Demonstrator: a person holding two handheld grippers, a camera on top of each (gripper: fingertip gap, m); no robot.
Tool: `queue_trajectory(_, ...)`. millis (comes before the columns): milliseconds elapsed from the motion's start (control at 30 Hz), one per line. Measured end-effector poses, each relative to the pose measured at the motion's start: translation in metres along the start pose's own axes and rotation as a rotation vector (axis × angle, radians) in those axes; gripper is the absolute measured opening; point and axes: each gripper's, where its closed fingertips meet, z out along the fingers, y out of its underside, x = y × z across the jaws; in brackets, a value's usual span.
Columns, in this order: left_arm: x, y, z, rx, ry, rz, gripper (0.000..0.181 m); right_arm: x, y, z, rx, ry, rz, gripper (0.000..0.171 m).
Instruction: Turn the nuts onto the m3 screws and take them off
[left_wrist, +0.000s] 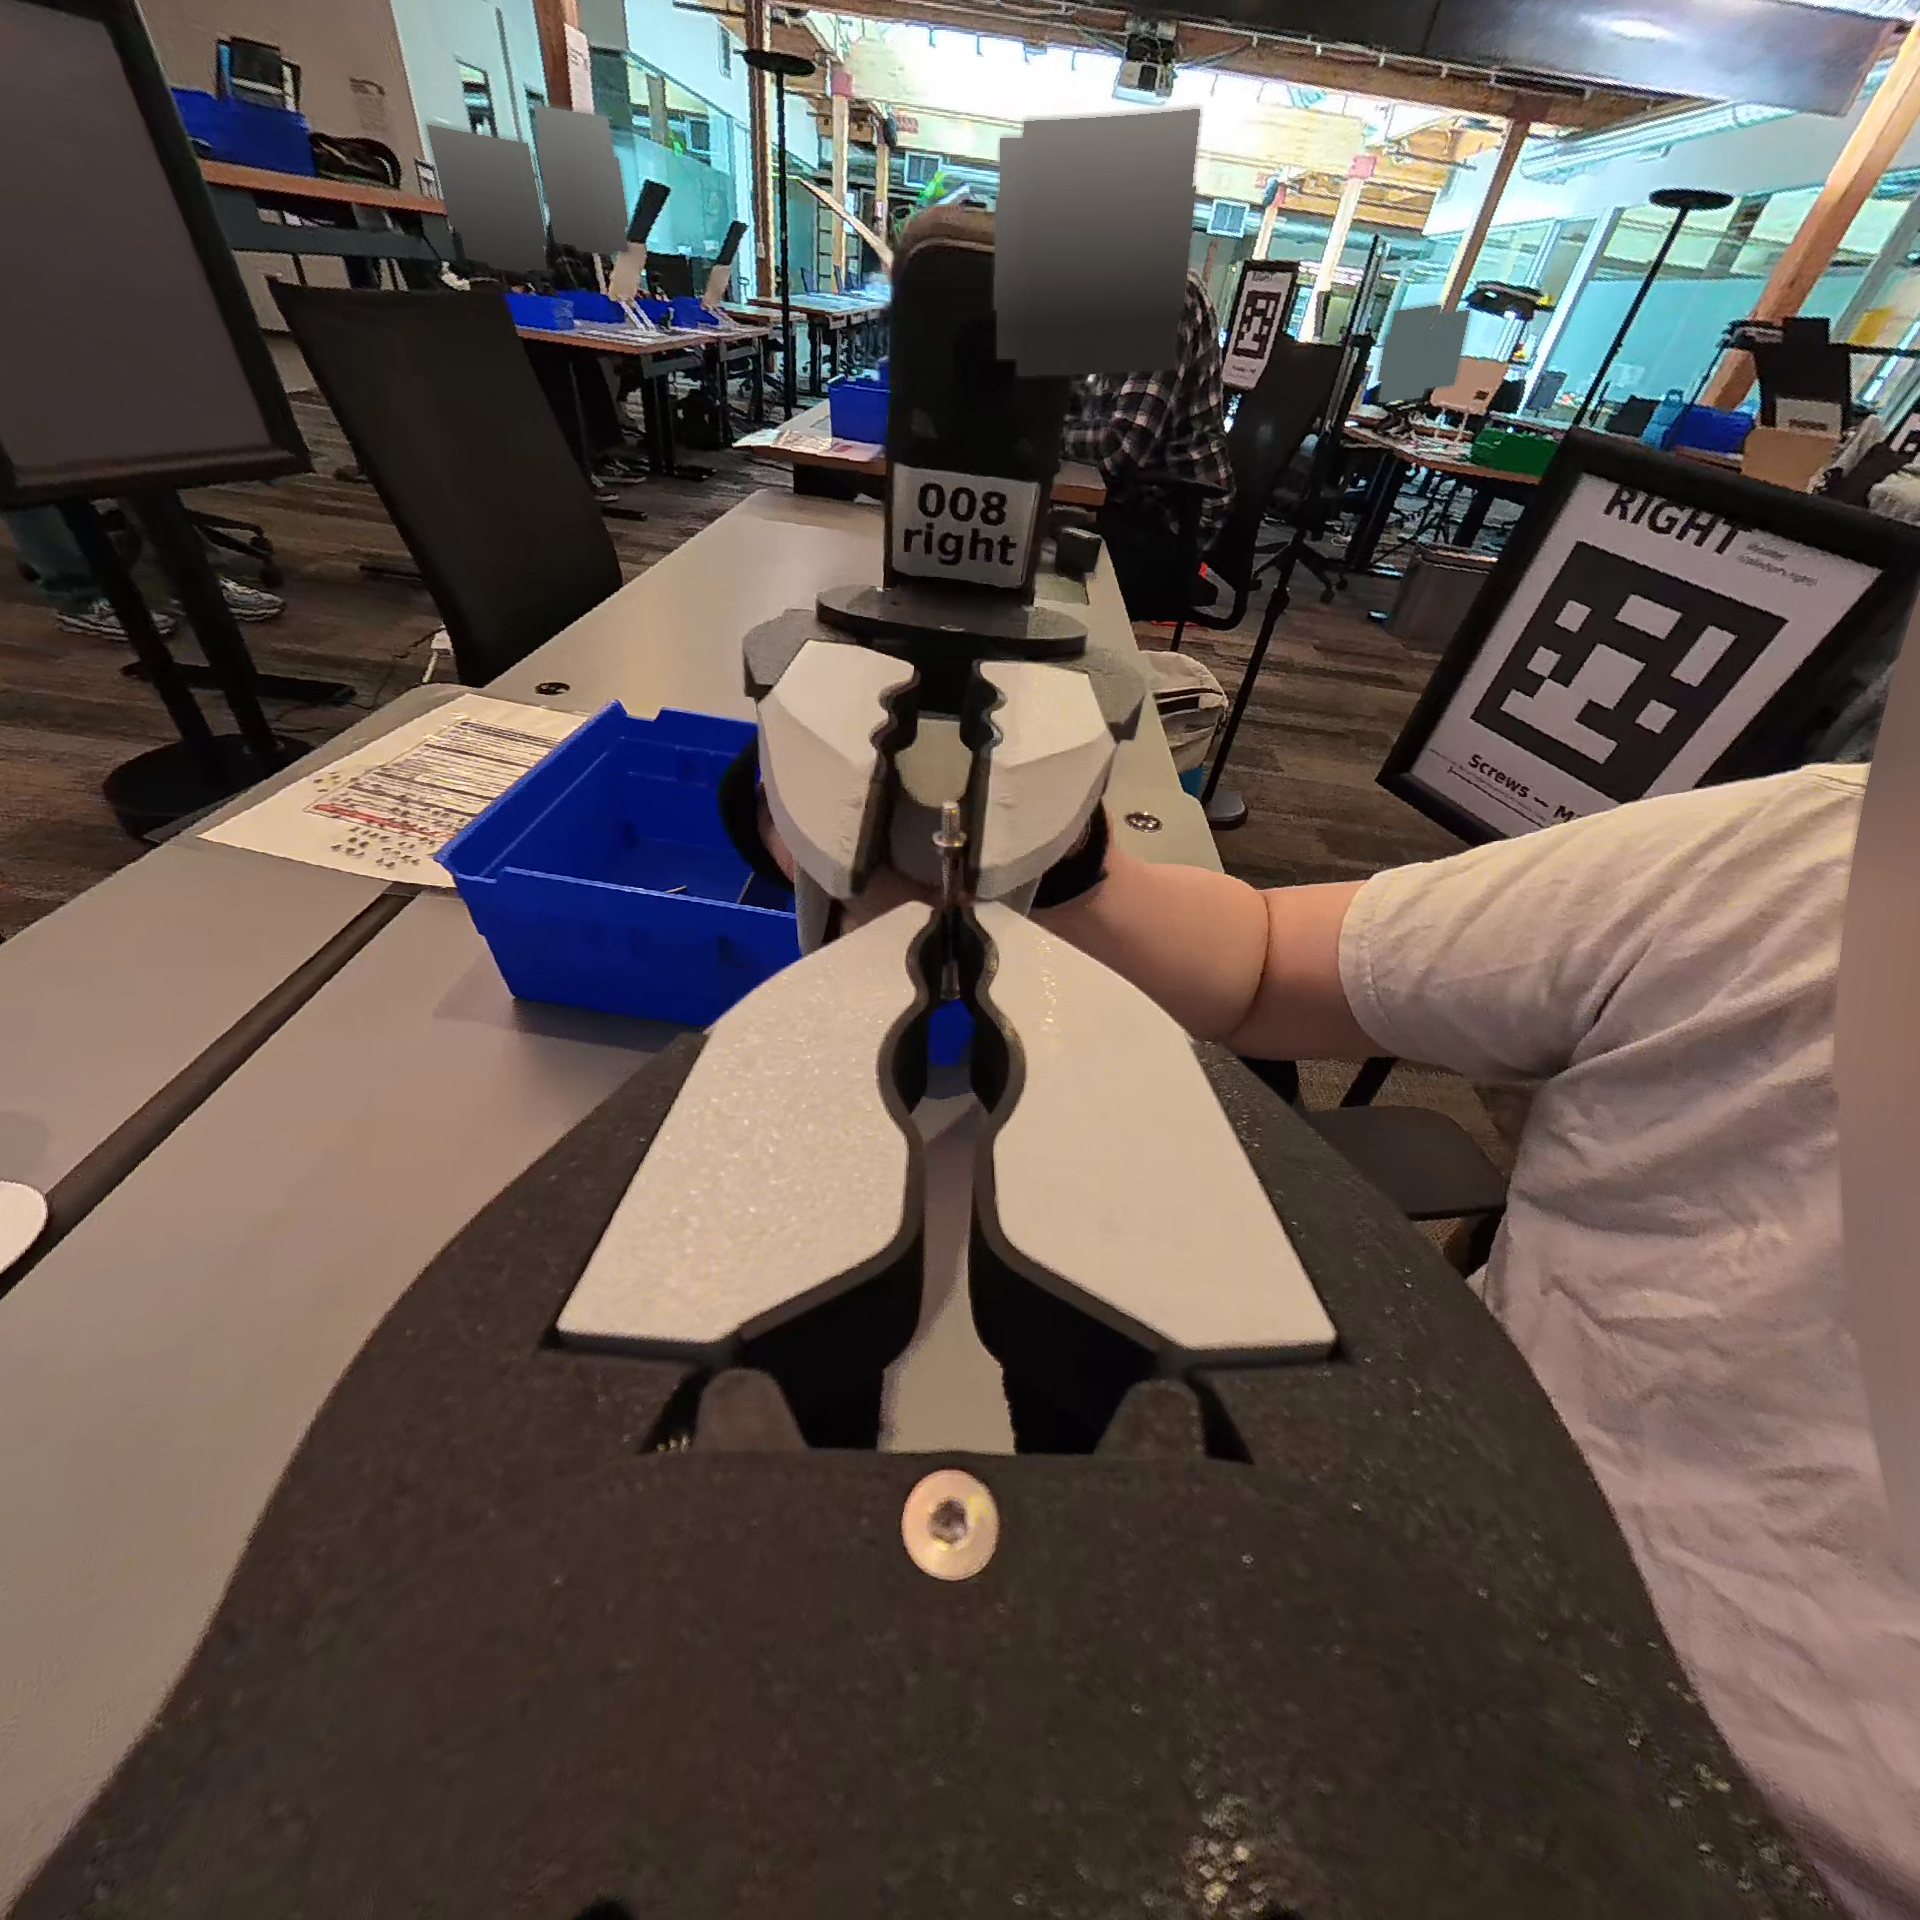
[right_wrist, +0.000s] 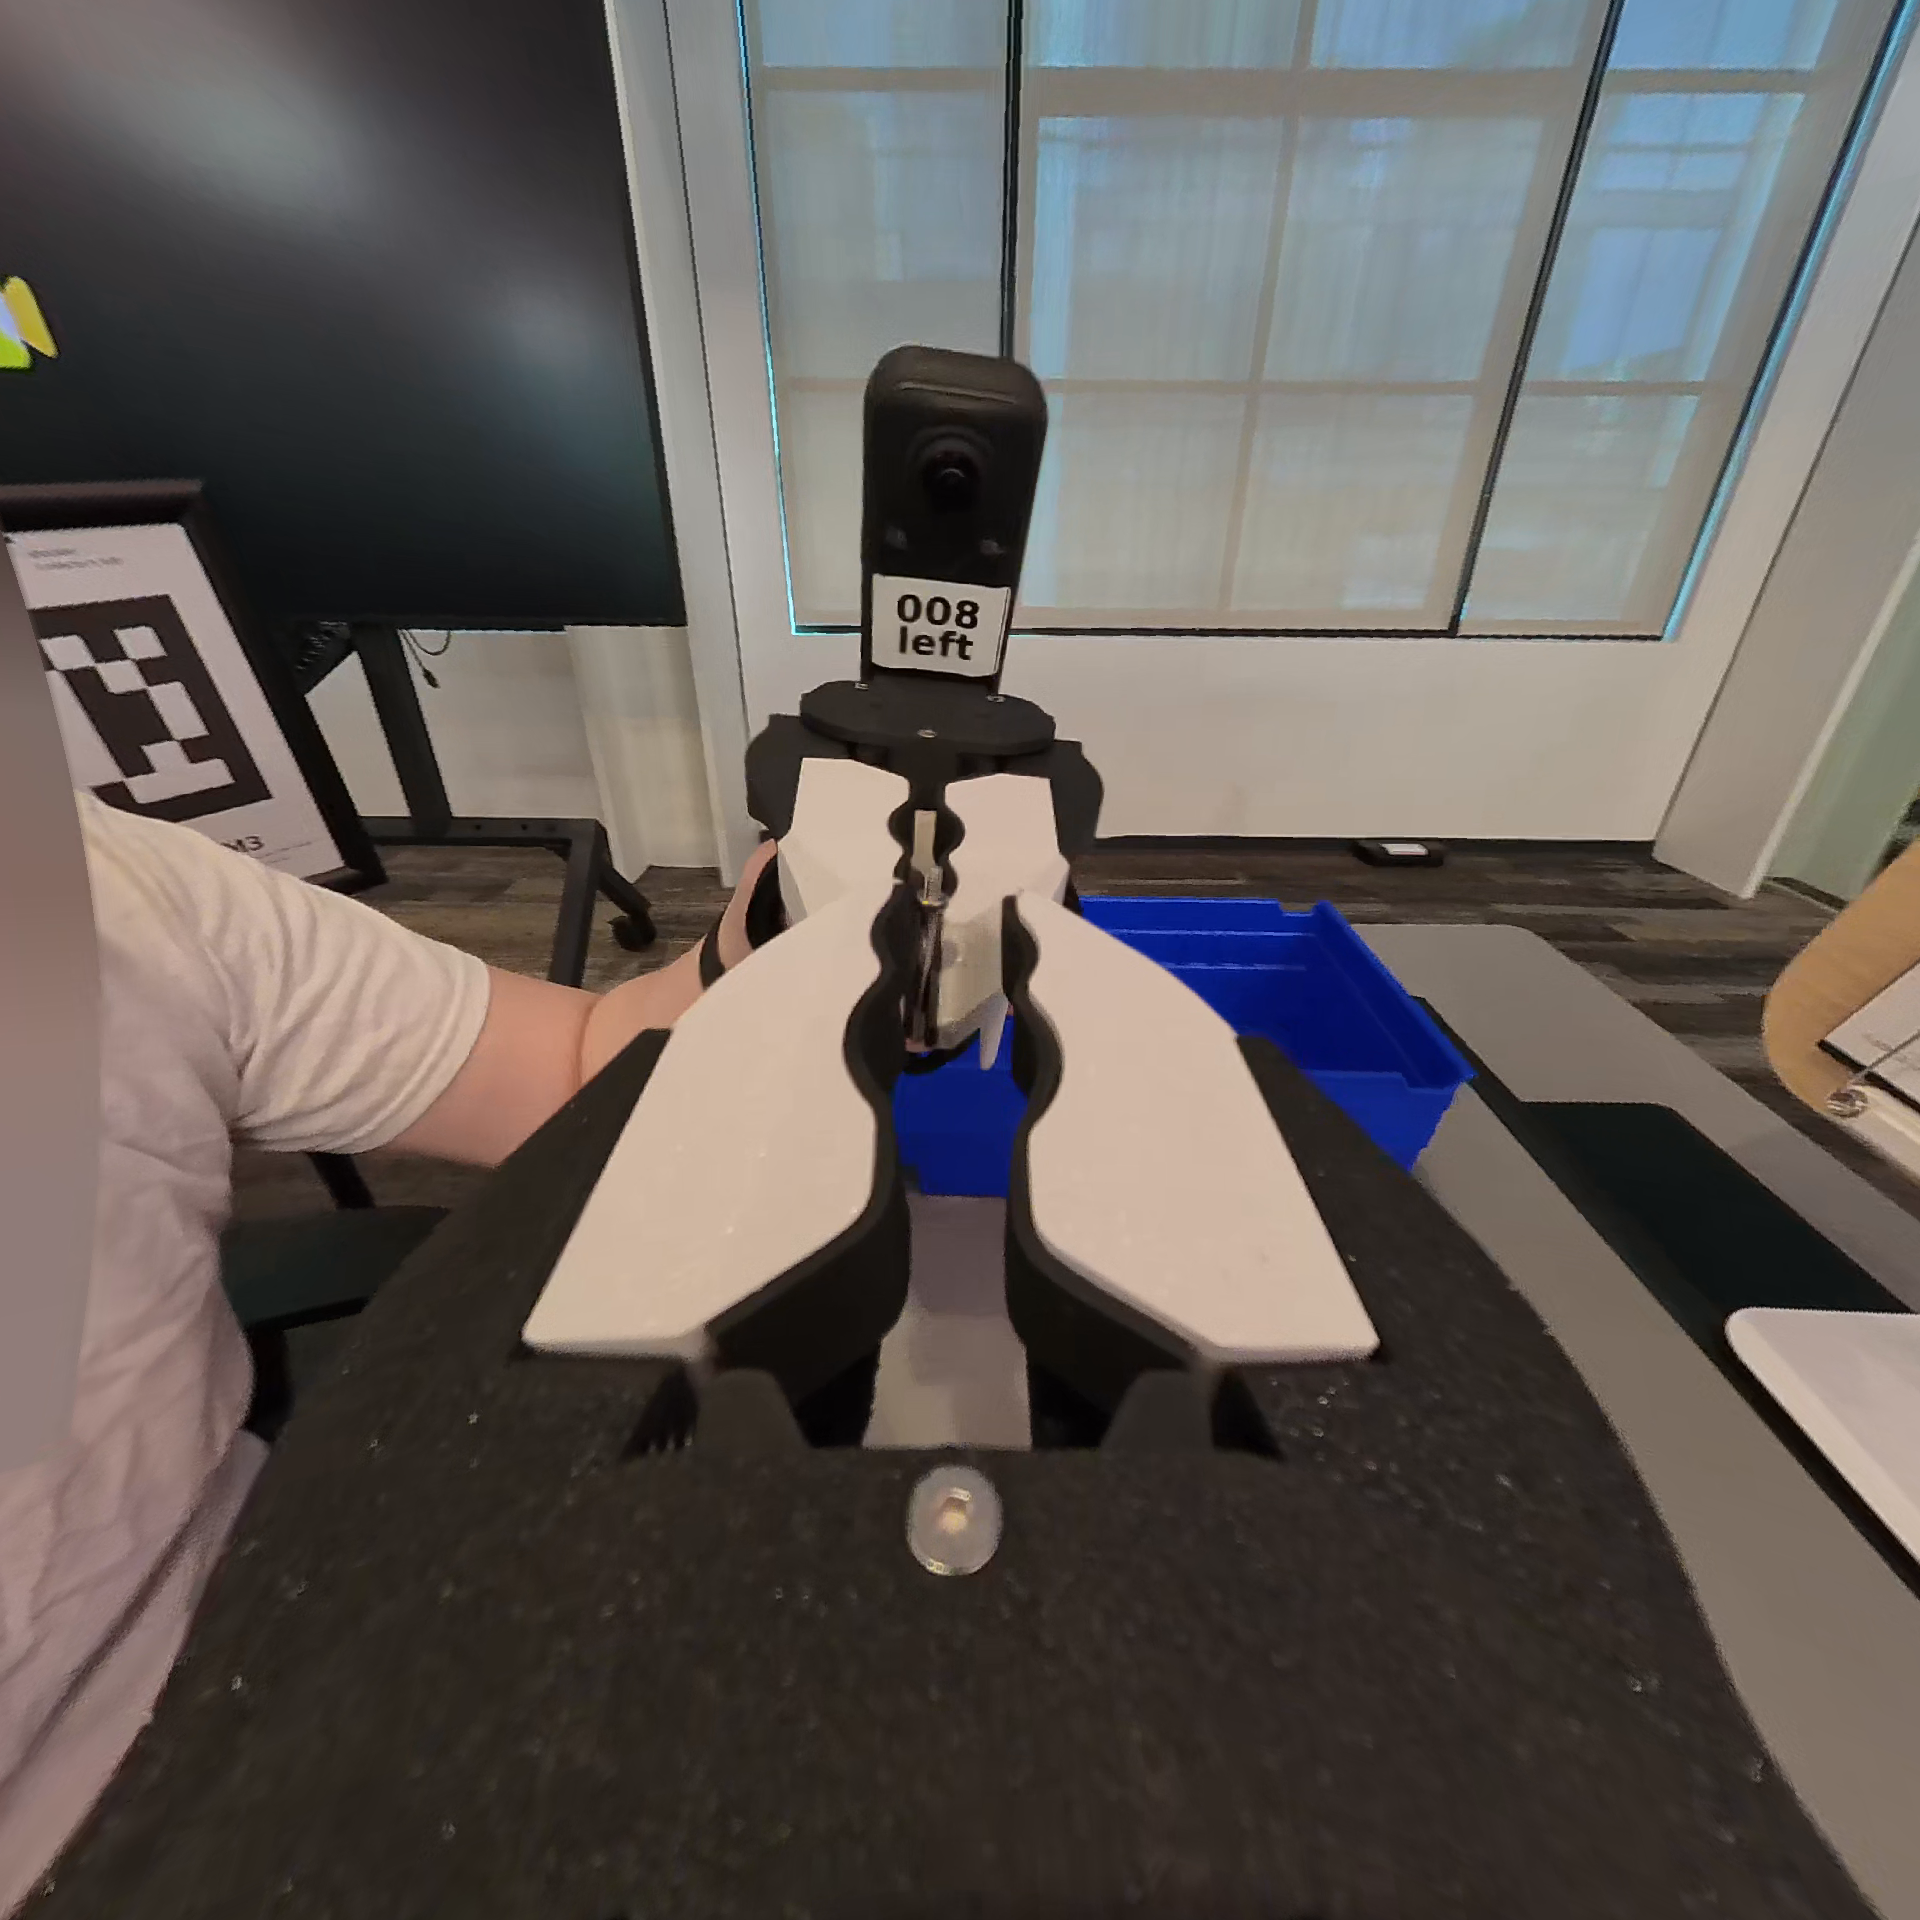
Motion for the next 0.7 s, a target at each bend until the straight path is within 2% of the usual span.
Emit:
queue_trajectory(133, -0.003, -0.002, -0.004, 0.018, 0.012, -0.035, 0.002, 0.003, -0.005, -0.008, 0.029, -0.036, 0.057, 0.01)
queue_trajectory(233, -0.002, -0.002, -0.003, 0.019, 0.021, -0.038, 0.002, -0.007, -0.002, 0.0, 0.002, -0.057, 0.032, 0.016)
queue_trajectory(333, 0.003, 0.0, 0.001, 0.004, 0.038, -0.028, 0.002, -0.003, -0.001, 0.002, 0.003, 0.007, -0.006, 0.015)
queue_trajectory(433, 0.0, -0.001, -0.001, 0.014, 0.012, -0.028, 0.002, 0.004, -0.003, -0.007, 0.015, -0.023, 0.055, 0.02)
queue_trajectory(467, 0.0, -0.003, -0.003, 0.021, 0.022, -0.035, 0.002, 0.009, -0.006, -0.011, 0.036, -0.011, 0.072, 0.011)
queue_trajectory(600, -0.003, -0.001, -0.003, 0.015, 0.01, -0.037, 0.002, -0.005, -0.009, -0.007, 0.038, -0.074, 0.063, 0.019)
queue_trajectory(700, 0.003, 0.001, 0.003, 0.002, 0.037, -0.033, 0.002, -0.005, -0.002, 0.002, 0.0, -0.016, 0.012, 0.02)
